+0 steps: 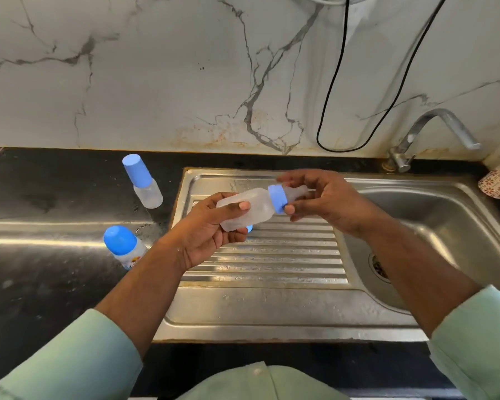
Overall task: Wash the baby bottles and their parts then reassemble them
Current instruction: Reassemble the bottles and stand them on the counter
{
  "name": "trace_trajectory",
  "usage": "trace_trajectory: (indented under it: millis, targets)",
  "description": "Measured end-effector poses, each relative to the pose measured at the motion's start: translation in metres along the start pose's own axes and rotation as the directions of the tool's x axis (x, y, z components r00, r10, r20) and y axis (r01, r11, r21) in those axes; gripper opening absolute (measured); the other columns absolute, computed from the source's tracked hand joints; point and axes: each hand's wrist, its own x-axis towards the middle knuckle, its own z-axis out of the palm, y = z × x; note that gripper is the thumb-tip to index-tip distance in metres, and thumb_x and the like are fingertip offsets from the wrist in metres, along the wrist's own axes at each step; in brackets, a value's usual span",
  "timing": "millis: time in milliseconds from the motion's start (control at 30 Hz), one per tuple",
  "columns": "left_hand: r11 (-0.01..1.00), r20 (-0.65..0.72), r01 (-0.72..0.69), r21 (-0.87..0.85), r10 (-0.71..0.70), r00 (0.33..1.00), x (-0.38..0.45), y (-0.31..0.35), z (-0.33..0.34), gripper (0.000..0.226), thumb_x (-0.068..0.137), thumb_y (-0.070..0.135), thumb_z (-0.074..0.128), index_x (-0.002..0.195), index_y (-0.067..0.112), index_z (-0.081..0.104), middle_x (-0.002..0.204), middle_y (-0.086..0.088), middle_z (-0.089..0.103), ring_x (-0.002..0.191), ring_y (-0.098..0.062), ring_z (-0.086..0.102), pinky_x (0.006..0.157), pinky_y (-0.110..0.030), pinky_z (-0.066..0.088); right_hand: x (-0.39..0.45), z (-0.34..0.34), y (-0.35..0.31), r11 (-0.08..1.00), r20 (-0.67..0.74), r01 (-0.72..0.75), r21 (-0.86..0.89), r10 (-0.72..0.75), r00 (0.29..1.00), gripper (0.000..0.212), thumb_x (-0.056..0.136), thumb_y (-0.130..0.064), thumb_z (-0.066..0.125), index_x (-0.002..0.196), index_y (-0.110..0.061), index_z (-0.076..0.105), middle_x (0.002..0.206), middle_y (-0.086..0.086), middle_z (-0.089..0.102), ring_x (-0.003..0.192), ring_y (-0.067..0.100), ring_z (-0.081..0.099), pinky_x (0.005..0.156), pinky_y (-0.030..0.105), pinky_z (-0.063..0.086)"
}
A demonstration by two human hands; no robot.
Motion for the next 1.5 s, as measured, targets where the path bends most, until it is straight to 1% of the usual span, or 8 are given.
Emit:
trace_trajectory:
  millis: [167, 333, 567, 733, 967, 1100, 1300, 1500]
  targets:
    - [1.0, 0.01, -0.024, 0.016, 0.024, 1.0, -0.001, -0.011, -0.004, 0.051, 0.07, 0.013, 0.079, 0.117, 0.012, 0.059, 0.116, -0.016, 0.061, 0.082, -0.026, 0.067, 0.066, -0.033, 0.06, 0.004, 0.011, 0.008, 0.969, -0.239, -0.136, -0.207, 0.085, 0.967, 0.075, 0.078, -0.075, 0.041, 0.095, -0.008, 0.07, 0.08, 0.009, 0.074, 0.06, 0.02, 0.068, 0.057, 0.031, 0.054]
    - [1.0, -0.02, 0.008, -0.002, -0.008, 1.0, -0.002, -0.01, -0.012, 0.059, 0.066, 0.021, 0.086, 0.117, 0.014, 0.058, 0.116, -0.016, 0.06, 0.08, -0.026, 0.066, 0.066, -0.032, 0.06, 0.008, 0.006, 0.012, 0.983, 0.089, 0.059, -0.175, -0.044, 0.995, 0.04, 0.079, -0.015, 0.078, 0.116, -0.021, 0.067, 0.1, -0.008, 0.071, 0.084, 0.006, 0.068, 0.074, 0.021, 0.057]
    - [0.877, -0.015, -0.063, 0.477, 0.08, 0.997, 0.005, -0.008, -0.014, 0.061, 0.063, 0.014, 0.086, 0.113, 0.024, 0.053, 0.113, -0.009, 0.061, 0.102, -0.026, 0.063, 0.082, -0.029, 0.057, 0.029, 0.023, 0.035, 0.946, -0.053, 0.128, -0.297, -0.15, 0.987, 0.041, 0.085, -0.053, 0.058, 0.107, -0.02, 0.07, 0.093, -0.006, 0.07, 0.074, 0.009, 0.066, 0.061, 0.022, 0.056]
    - [0.957, 0.118, 0.024, 0.289, -0.061, 0.991, 0.009, -0.01, -0.032, 0.06, 0.07, 0.007, 0.084, 0.12, 0.024, 0.055, 0.121, -0.013, 0.058, 0.105, -0.029, 0.062, 0.089, -0.038, 0.055, 0.04, 0.011, 0.049, 0.44, 0.3, 0.574, -0.69, -0.547, 0.781, 0.059, 0.084, -0.056, 0.06, 0.129, -0.017, 0.057, 0.12, -0.001, 0.06, 0.101, 0.006, 0.053, 0.077, 0.02, 0.046]
    - [0.625, 0.133, -0.18, 0.76, 0.121, 0.984, 0.015, -0.018, -0.017, 0.06, 0.071, 0.019, 0.088, 0.115, 0.039, 0.054, 0.112, 0.015, 0.059, 0.102, -0.009, 0.057, 0.076, -0.007, 0.051, 0.054, 0.019, 0.068, 0.308, 0.322, 0.601, -0.738, -0.622, 0.714, 0.064, 0.092, -0.066, 0.036, 0.084, -0.009, 0.063, 0.078, -0.002, 0.051, 0.065, 0.013, 0.044, 0.052, 0.022, 0.033]
    - [0.373, 0.052, -0.211, 0.904, 0.394, 0.918, 0.019, -0.043, -0.012, 0.07, 0.073, 0.023, 0.087, 0.132, 0.027, 0.049, 0.122, 0.003, 0.061, 0.107, -0.017, 0.059, 0.089, -0.027, 0.054, 0.06, 0.039, 0.085, 0.559, 0.058, 0.375, -0.74, -0.502, 0.863, 0.066, 0.091, -0.065, 0.032, 0.067, -0.01, 0.057, 0.062, -0.001, 0.046, 0.053, 0.014, 0.04, 0.05, 0.023, 0.026]
    - [0.75, 0.124, 0.046, 0.66, -0.17, 0.978, 0.015, -0.016, -0.036, 0.048, 0.076, 0.021, 0.084, 0.116, 0.034, 0.059, 0.107, 0.007, 0.067, 0.099, -0.014, 0.064, 0.086, -0.027, 0.057, 0.06, 0.042, 0.088, 0.528, 0.117, 0.492, -0.692, -0.59, 0.799, 0.059, 0.093, -0.06, 0.041, 0.077, -0.01, 0.069, 0.068, -0.001, 0.062, 0.059, 0.015, 0.053, 0.05, 0.025, 0.041]
    - [0.594, -0.056, -0.023, 0.804, 0.114, 0.992, 0.018, -0.054, -0.016, 0.075, 0.073, 0.029, 0.086, 0.136, 0.033, 0.045, 0.125, 0.008, 0.059, 0.111, -0.018, 0.059, 0.094, -0.036, 0.054, 0.066, 0.061, 0.091, 0.649, -0.106, 0.255, -0.717, -0.464, 0.879, 0.053, 0.091, -0.048, 0.041, 0.054, -0.015, 0.058, 0.048, -0.002, 0.048, 0.045, 0.015, 0.044, 0.045, 0.027, 0.035]
